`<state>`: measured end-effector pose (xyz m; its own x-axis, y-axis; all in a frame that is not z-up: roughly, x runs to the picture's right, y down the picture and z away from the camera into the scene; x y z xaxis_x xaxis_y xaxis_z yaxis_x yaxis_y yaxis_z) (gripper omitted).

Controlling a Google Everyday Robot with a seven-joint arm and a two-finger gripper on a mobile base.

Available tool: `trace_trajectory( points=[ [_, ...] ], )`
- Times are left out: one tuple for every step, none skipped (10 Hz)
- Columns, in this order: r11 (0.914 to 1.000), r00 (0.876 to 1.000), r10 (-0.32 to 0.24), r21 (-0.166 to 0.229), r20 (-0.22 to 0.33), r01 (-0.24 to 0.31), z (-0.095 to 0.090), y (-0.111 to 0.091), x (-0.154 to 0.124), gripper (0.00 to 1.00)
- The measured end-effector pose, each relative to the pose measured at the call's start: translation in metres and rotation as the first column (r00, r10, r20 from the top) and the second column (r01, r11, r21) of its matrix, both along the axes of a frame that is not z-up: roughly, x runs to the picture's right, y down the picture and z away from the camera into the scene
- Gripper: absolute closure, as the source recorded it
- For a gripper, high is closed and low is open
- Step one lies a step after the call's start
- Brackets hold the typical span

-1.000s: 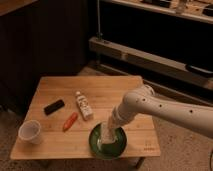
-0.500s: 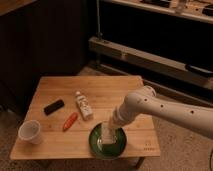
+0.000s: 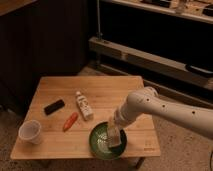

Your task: Place the white sponge in the ceramic bowl

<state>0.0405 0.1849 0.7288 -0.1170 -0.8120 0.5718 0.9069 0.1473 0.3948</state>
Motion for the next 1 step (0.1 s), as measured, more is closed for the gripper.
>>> trace_trajectory(
  points=[
    [1.0,1.0,0.001,-0.002,0.001,-0.001,0.0005,0.0009,-0.0003,0.2]
  ],
)
